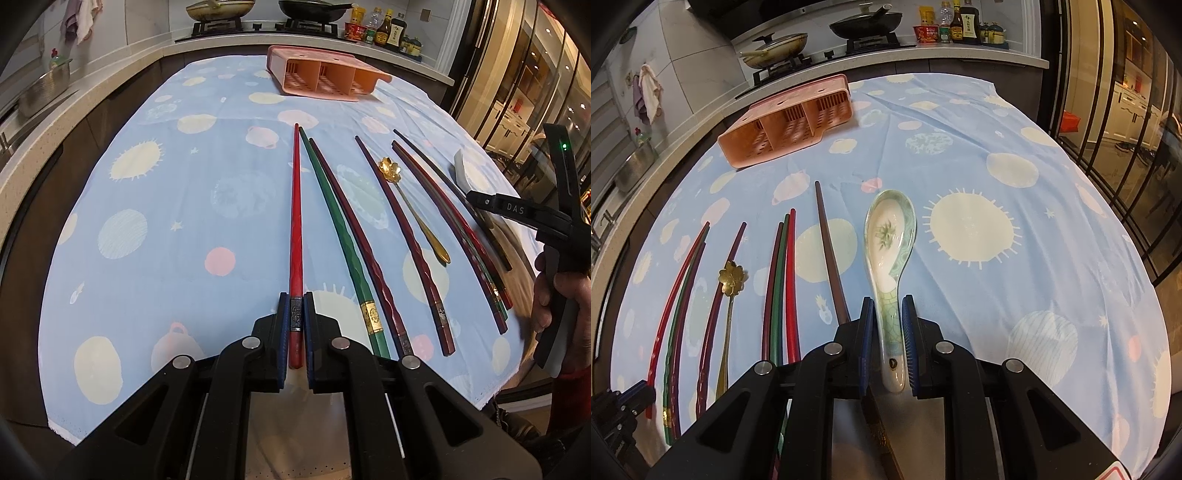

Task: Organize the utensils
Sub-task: 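Close the right tool on the white ceramic spoon's handle, then lift the white spoon with the right tool while the left tool lifts the red chopstick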

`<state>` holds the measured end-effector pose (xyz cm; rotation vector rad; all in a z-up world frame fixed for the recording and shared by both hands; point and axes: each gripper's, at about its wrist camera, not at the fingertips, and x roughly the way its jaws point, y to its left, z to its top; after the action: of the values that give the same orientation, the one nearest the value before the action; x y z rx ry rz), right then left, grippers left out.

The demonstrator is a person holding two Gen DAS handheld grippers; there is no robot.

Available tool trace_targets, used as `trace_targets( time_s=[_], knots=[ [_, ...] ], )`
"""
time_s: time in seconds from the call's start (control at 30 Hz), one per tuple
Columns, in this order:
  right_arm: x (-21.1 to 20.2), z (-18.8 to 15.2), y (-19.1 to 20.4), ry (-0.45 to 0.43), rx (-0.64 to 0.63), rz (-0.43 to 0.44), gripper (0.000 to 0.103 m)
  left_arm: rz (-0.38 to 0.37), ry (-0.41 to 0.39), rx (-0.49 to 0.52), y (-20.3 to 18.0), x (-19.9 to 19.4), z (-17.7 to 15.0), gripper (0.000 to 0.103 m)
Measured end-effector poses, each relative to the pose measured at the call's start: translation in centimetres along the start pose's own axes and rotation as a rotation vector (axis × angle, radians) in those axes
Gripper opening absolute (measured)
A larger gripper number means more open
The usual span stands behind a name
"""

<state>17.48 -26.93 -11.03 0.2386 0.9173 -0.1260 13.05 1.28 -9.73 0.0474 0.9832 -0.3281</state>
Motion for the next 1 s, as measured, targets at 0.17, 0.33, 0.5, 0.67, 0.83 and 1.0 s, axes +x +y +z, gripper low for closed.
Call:
trace_targets(
  time_s=[0.17, 0.33, 0.5, 0.67, 0.83, 1.0],
  knots=[
    [-0.24, -0.13, 0.09, -0.008, -0.019, -0.003, 0.012, -0.012, 0.003, -0.003, 0.07, -0.11, 0.00, 0.007],
    [-0.32, -0.21, -0.10, -0.006, -0.018, -0.001, 0.012, 0.006, 0.003, 0.008, -0.24, 0.00, 0.00, 0.007],
    [-0.71, -0.12, -0.27, -0.007, -0.007, 0.009, 0.012, 0.000, 0.016, -0.013, -0.02, 0.02, 0.27, 0.007],
    [-0.41, -0.15, -0.36, 0.002, -0.015, 0.007, 0.013, 0.010, 0.012, -0.006, -0.14, 0.23, 0.45, 0.007],
    [-0.34, -0.21, -0.15, -0.004, -0.037, -0.003, 0.012, 0.002, 0.010, -0.001, -0.22, 0.21, 0.50, 0.007],
    [-0.61, -0.01, -0.21, -0.020, -0.050, -0.014, 0.011, -0.002, 0.011, 0.000, -0.27, 0.25, 0.70, 0.007]
  ],
)
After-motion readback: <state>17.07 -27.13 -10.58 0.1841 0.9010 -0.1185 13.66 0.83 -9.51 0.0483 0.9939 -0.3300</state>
